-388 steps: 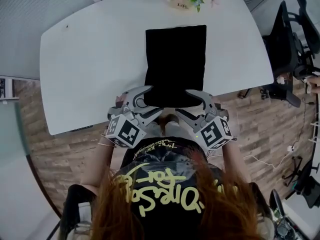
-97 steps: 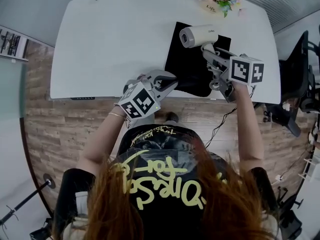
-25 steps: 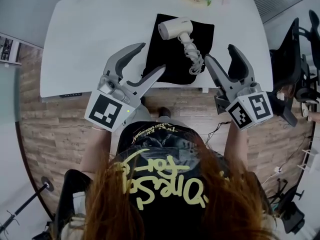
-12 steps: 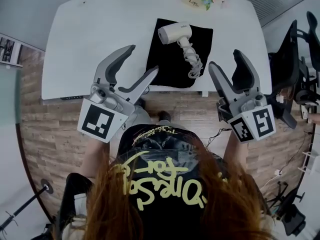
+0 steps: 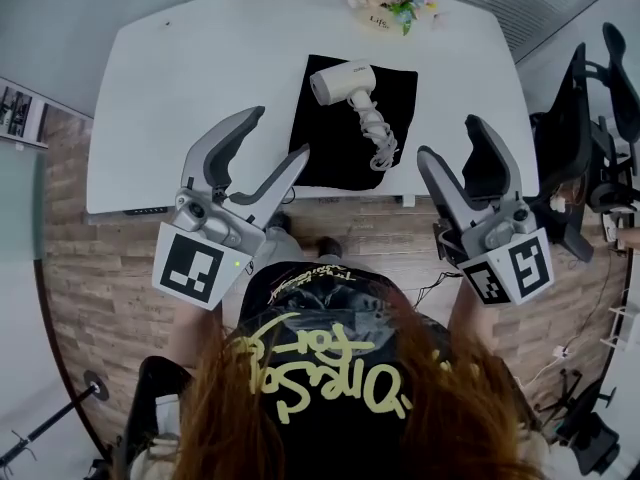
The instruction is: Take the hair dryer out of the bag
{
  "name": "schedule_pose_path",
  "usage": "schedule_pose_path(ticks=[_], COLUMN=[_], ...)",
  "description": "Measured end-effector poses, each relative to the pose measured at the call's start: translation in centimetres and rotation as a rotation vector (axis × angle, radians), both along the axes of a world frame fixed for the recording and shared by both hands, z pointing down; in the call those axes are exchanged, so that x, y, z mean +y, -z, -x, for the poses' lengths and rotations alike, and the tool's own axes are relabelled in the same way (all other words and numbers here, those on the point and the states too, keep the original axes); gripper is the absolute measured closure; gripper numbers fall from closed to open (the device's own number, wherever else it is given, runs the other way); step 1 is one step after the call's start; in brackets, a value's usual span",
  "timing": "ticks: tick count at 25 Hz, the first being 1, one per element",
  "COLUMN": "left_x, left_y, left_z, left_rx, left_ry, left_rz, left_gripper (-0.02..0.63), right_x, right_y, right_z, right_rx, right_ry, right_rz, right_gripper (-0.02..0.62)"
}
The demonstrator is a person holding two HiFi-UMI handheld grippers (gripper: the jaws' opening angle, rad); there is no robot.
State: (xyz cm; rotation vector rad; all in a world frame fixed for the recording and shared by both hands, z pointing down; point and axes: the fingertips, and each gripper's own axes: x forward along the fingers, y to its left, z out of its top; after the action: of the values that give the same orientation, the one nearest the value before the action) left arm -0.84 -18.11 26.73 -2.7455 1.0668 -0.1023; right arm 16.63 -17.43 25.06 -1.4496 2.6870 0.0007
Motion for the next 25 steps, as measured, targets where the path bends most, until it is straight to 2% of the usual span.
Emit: schedule_pose_path(ticks=[4, 8, 10, 13, 15, 17, 25], left_x=[0.0, -0.2, -0.4, -0.6, -0.7, -0.8, -0.9], left_y=[-0.1, -0.2, -0.1, 0.1, 0.3, 0.4, 0.5], left_z=[-0.4, -0.6, -0.6, -0.5, -0.5, -0.6, -0.8], left_rx=[-0.014, -0.004, 0.006, 0.014, 0.021, 0.030, 0.030], left_ry=[-0.006, -0.002, 0.000, 0.011, 0.012, 0.007, -0.005], left_rz=[-0.003, 0.001, 0.003, -0.001, -0.003, -0.004, -0.001], left_gripper=[0.419, 0.456, 0.487, 0.518, 0.534, 0.545, 0.594], right_x=[0.2, 0.3, 0.4, 0.5, 0.4, 0.3, 0.0], right_y=[0.1, -0.2, -0.2, 0.1, 0.0, 0.0, 0.2], right_z=[-0.5, -0.8, -0.9, -1.0, -1.1, -1.1, -1.6], right_rx=[0.005, 0.032, 0.021, 0.008, 0.011, 0.013, -0.014], right_ry=[-0.014, -0.028, -0.026, -0.026, -0.027, -0.028, -0.052], right_rz=[-0.010, -0.016, -0.019, -0.031, -0.032, -0.031, -0.031], right_gripper=[0.281, 0.395, 0.416, 0.498, 0.510, 0.548, 0.588])
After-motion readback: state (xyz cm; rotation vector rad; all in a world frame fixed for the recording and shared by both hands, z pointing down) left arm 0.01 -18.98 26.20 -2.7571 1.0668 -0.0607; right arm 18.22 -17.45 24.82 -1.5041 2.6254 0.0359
